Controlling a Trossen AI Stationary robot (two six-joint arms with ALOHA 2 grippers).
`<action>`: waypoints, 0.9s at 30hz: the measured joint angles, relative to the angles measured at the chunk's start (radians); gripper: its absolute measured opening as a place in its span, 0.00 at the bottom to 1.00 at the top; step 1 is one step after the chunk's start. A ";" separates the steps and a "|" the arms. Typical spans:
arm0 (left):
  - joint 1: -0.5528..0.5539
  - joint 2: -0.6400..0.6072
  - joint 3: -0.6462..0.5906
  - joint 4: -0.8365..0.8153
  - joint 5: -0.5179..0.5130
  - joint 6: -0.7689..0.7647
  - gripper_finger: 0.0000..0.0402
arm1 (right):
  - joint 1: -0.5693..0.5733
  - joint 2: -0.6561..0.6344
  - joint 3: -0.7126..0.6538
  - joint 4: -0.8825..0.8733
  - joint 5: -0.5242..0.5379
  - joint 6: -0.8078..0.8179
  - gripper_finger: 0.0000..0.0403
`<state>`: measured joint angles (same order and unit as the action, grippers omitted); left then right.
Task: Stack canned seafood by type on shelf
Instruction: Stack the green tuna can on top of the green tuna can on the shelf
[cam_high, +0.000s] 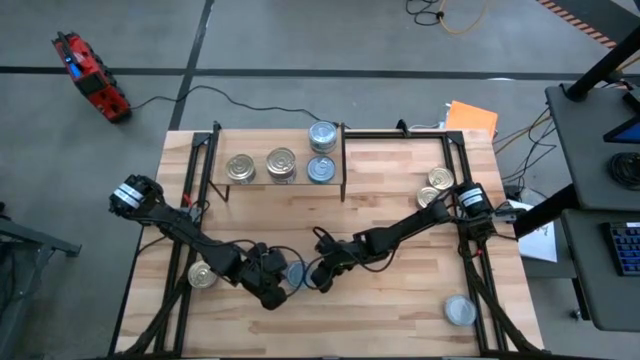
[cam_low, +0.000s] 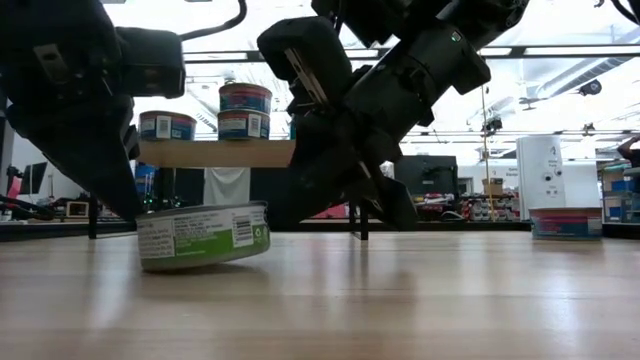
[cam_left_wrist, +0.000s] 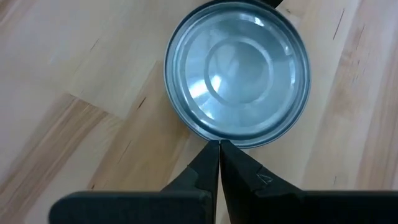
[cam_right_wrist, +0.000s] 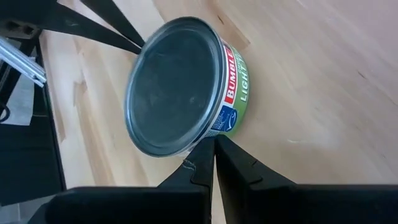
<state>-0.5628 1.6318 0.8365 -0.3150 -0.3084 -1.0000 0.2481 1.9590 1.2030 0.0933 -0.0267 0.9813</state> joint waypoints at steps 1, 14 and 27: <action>-0.001 0.000 -0.001 0.000 0.000 -0.005 0.00 | 0.000 -0.001 0.000 0.003 0.000 -0.006 0.02; -0.018 0.007 -0.006 0.003 0.006 -0.049 0.00 | 0.000 -0.005 0.095 0.020 -0.008 -0.165 0.02; -0.021 0.006 -0.004 0.080 0.015 -0.041 0.00 | -0.029 -0.001 0.101 0.001 -0.003 -0.187 0.02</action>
<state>-0.5835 1.6380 0.8322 -0.2350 -0.2934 -1.0412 0.2189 1.9584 1.3045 0.0948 -0.0299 0.7942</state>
